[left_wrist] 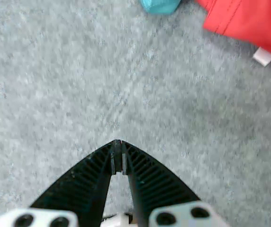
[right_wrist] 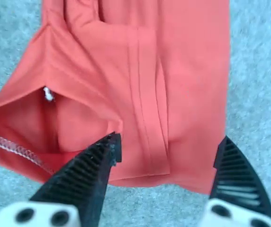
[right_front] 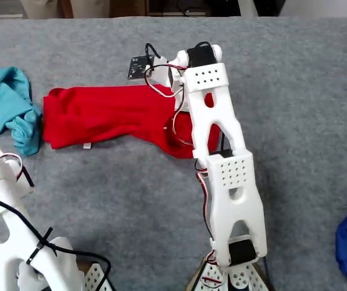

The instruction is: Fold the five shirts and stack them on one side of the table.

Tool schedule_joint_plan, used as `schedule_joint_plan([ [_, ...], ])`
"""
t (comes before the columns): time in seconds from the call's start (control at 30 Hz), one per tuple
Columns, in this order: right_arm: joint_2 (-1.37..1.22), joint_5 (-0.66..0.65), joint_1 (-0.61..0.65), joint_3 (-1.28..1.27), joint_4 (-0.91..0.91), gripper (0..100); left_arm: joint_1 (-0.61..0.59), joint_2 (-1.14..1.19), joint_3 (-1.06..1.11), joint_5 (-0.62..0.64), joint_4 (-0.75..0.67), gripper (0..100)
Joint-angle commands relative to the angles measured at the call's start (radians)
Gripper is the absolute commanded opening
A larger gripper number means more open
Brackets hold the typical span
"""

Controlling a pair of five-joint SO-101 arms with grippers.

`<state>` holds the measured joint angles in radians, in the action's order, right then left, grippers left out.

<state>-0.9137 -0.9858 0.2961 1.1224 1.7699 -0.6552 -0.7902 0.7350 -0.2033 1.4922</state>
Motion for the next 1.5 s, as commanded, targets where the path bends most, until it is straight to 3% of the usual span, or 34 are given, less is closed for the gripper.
schedule_joint_plan([
  [0.0, 0.156, 0.034, 0.012, 0.021, 0.018, 32.1, -0.005, -0.022, -0.006, -0.006, 0.028, 2],
  [0.37, 0.745, 0.026, 0.13, -0.768, -0.008, 32.1, -0.005, -0.024, -0.006, -0.006, 0.032, 2],
  [0.67, 1.013, 0.0, 0.153, -1.337, -0.232, 32.1, -0.011, -0.024, -0.003, -0.005, 0.032, 2],
  [1.27, 0.786, 0.048, 0.151, -1.438, -0.519, 32.0, -0.011, -0.024, 0.063, -0.006, 0.025, 2],
  [1.47, 0.756, 0.049, 0.124, -1.434, -0.551, 17.1, -0.006, -0.024, 0.058, -0.006, 0.025, 2],
])
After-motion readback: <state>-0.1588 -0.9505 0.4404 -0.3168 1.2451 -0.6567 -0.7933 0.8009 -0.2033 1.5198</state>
